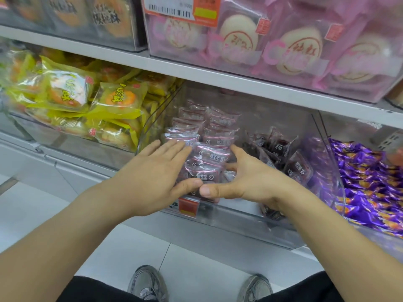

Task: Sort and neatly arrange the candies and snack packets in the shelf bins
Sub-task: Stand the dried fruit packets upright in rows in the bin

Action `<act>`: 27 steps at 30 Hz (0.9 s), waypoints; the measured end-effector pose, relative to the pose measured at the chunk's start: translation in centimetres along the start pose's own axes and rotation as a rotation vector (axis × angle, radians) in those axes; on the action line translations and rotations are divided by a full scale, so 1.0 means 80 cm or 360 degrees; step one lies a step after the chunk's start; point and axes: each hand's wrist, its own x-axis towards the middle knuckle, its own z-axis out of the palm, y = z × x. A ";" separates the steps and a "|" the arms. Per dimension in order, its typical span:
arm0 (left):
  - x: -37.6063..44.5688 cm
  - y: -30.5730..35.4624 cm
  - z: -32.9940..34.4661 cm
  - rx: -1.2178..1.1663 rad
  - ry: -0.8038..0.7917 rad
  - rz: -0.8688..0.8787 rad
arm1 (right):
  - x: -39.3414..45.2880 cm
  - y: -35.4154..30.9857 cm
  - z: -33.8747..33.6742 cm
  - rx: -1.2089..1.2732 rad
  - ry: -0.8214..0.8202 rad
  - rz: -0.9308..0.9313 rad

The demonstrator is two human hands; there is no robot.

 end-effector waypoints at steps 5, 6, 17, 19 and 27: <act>0.002 0.001 0.006 0.0135 0.0000 0.0014 | 0.015 -0.004 -0.005 -0.0142 0.0001 -0.0050; 0.003 -0.002 0.007 0.0150 0.0022 0.0022 | 0.018 -0.002 -0.004 -0.0148 -0.0030 -0.0072; 0.026 0.010 -0.027 -0.0090 -0.0097 -0.0021 | 0.031 0.012 -0.056 -0.0084 0.0400 -0.0249; 0.040 0.022 -0.027 -0.0143 -0.0094 -0.0039 | 0.046 0.005 -0.051 -0.0436 0.0535 -0.0318; 0.069 0.039 0.004 0.0003 -0.0063 -0.0046 | 0.084 0.011 -0.050 -0.0529 0.0588 -0.0176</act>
